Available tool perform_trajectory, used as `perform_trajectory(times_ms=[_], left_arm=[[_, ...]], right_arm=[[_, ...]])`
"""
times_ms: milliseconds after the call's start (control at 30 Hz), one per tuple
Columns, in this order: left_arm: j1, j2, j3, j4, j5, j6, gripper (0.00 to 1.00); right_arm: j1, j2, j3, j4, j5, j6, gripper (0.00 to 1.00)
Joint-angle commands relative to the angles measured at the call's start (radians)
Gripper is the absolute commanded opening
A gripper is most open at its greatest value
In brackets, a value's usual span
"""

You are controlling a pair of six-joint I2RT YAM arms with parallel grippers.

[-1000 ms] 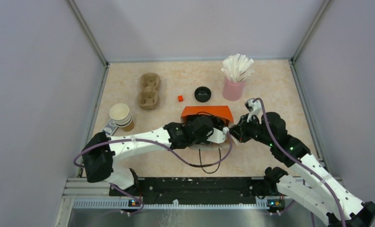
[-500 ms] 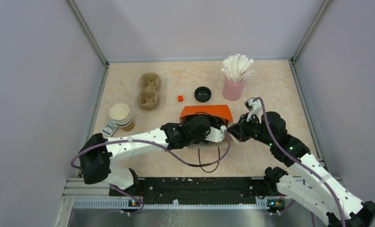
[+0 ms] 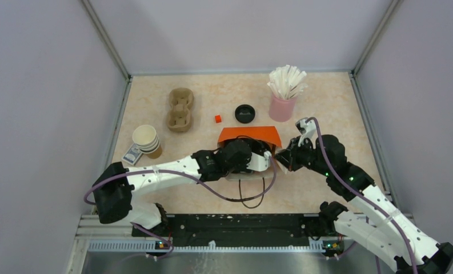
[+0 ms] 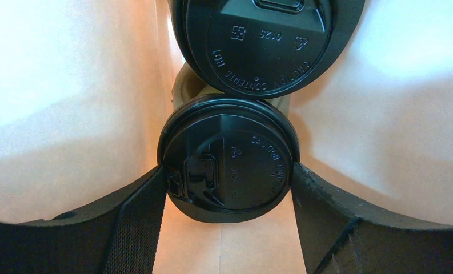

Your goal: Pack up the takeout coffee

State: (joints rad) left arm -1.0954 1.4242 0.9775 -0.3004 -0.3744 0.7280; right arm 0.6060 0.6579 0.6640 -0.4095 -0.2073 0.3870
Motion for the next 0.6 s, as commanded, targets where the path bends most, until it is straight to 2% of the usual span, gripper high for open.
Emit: perform_trajectory(times_ms=[0, 367, 567], left_arm=[[0.015, -0.007, -0.023, 0.012, 0.049, -0.027, 0.55], [0.015, -0.008, -0.027, 0.024, 0.052, -0.016, 0.60], [0.013, -0.007, 0.041, -0.024, 0.055, -0.008, 0.63]], right_arm=[[0.008, -0.004, 0.047, 0.038, -0.042, 0.015, 0.00], [0.008, -0.011, 0.043, 0.033, -0.043, 0.018, 0.00], [0.008, -0.008, 0.039, 0.042, -0.036, 0.023, 0.00]])
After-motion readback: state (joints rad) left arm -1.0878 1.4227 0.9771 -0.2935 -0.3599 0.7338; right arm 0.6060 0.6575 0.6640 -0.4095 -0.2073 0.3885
